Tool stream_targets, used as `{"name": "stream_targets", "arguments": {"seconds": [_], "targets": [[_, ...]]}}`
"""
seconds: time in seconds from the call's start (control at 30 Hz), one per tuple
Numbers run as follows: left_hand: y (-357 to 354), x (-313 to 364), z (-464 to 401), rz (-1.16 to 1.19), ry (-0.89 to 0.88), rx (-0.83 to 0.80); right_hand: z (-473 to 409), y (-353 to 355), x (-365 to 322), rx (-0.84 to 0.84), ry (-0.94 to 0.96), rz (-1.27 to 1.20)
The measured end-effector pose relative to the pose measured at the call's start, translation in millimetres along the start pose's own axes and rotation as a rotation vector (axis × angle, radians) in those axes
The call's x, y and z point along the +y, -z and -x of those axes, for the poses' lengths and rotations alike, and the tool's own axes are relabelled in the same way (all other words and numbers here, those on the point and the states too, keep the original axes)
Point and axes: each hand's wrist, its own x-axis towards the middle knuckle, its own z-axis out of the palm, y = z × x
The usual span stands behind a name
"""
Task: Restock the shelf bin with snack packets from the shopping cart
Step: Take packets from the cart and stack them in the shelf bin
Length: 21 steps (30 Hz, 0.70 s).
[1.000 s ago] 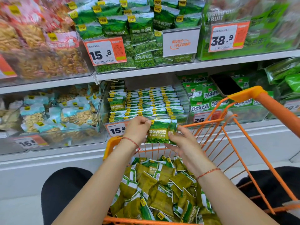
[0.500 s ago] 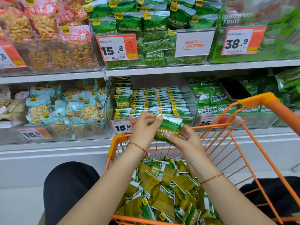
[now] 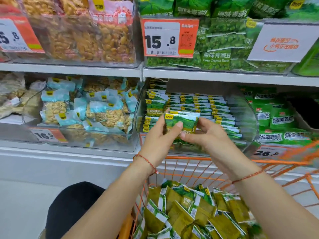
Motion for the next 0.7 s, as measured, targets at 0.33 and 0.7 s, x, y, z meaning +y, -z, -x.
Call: {"name": "stream_targets", "arguments": {"seconds": [0.33,0.7], "targets": [[60,-18,-45,0.041,-0.342,0.511,-79,-22,10,-0.007,-0.096,-0.011],[80,-33,-67,0.121,-0.358,0.752,-120,-52,30,-0.005,-0.137,0.151]]}}
